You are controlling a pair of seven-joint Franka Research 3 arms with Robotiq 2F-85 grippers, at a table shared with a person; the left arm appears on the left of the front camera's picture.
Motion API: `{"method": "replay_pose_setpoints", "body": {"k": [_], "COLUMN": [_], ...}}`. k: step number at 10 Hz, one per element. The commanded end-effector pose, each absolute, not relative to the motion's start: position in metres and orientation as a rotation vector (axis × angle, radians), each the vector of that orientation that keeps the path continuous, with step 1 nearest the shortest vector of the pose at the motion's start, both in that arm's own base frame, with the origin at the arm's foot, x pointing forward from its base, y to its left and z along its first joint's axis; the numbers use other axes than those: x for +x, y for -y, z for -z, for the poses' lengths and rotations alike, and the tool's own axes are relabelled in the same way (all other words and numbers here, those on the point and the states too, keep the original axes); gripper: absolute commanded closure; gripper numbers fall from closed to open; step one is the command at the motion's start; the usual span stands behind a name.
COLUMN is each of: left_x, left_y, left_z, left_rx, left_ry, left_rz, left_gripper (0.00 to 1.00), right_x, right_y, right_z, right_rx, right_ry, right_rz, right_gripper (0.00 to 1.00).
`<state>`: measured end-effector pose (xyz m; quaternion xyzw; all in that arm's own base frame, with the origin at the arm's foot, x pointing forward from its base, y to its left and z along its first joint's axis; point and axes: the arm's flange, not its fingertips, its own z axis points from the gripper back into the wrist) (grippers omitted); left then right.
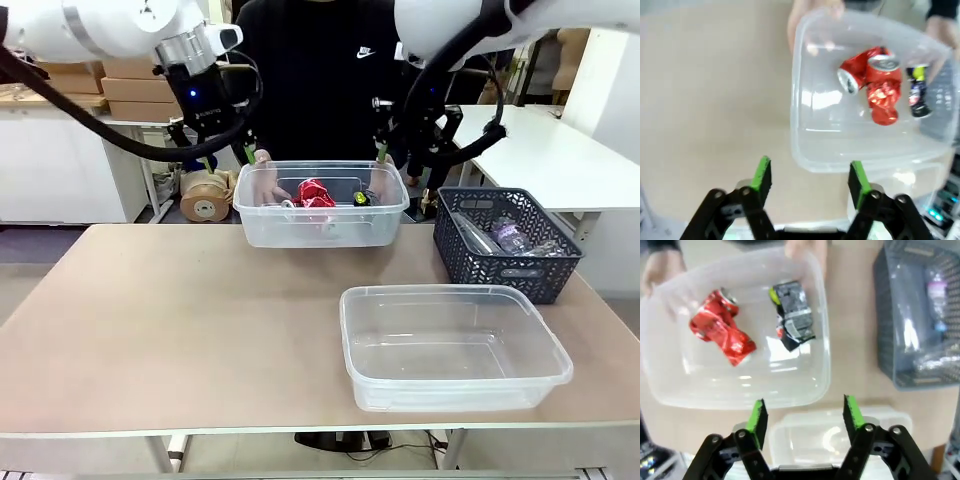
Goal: Sort the waste into each basket.
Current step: Release the Organizing box you were holding, then pick up the Organizing box on the right side of the table and lift it.
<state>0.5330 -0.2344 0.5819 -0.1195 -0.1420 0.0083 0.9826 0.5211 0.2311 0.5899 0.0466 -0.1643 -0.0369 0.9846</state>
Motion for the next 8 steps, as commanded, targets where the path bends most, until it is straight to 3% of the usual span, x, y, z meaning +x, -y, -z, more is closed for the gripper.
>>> {"method": "replay_pose_setpoints", "body": {"k": [1, 4, 5, 6, 8], "left_x": [0.509, 0.512, 0.515, 0.515, 0.515], "left_y": [0.226, 0.228, 0.233, 0.233, 0.233], "left_z": [-0.561, -0.560, -0.571, -0.571, -0.571], "left_rx": [-0.250, -0.279, -0.258, -0.258, -0.258], "left_ry": [0.422, 0.405, 0.422, 0.422, 0.422], "left_rz": [0.031, 0.029, 0.025, 0.025, 0.025], "left_gripper": [0.00, 0.00, 0.00, 0.00, 0.00], "right_x": [0.503, 0.502, 0.506, 0.506, 0.506], "right_y": [-0.215, -0.215, -0.223, -0.216, -0.216], "right_z": [-0.574, -0.568, -0.559, -0.576, -0.576], "right_rx": [0.132, 0.043, -0.022, 0.108, 0.108], "right_ry": [0.444, 0.463, 0.349, 0.445, 0.445], "right_rz": [0.103, 0.143, 0.134, 0.092, 0.092], "right_gripper": [0.00, 0.00, 0.00, 0.00, 0.00]}}
